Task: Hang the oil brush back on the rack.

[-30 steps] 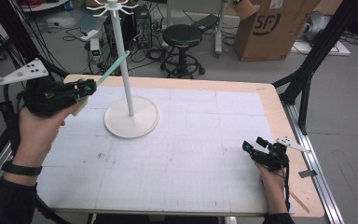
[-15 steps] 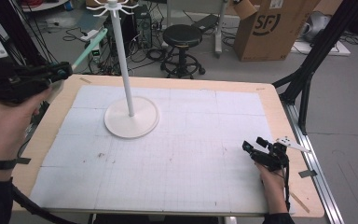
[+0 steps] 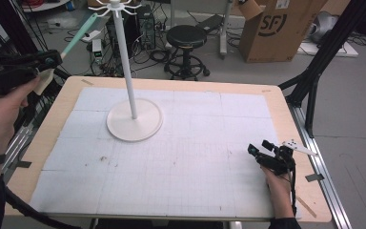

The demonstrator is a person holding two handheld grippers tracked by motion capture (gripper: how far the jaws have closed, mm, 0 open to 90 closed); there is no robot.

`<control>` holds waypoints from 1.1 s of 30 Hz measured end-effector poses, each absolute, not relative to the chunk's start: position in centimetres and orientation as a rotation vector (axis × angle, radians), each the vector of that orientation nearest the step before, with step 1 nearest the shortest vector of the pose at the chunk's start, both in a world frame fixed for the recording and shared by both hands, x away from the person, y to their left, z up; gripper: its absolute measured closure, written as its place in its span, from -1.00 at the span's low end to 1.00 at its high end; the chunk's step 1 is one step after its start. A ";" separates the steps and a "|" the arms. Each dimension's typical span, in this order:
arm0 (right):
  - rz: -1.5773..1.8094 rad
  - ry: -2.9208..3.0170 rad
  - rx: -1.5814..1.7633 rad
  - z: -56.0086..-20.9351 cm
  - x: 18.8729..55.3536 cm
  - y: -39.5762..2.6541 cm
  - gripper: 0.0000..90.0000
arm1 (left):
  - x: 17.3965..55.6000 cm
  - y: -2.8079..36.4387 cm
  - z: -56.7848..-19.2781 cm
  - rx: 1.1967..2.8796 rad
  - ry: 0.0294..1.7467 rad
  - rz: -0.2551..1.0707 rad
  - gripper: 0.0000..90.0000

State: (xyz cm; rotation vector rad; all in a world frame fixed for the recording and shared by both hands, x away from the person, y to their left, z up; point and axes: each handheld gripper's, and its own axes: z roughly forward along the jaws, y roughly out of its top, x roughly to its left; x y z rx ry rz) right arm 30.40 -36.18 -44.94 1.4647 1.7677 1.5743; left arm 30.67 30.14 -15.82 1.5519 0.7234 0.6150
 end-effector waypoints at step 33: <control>1.576 1.769 1.471 -44.9 30.4 -36.2 -0.62 | 32.5 28.5 -16.9 1.591 0.734 0.616 0.83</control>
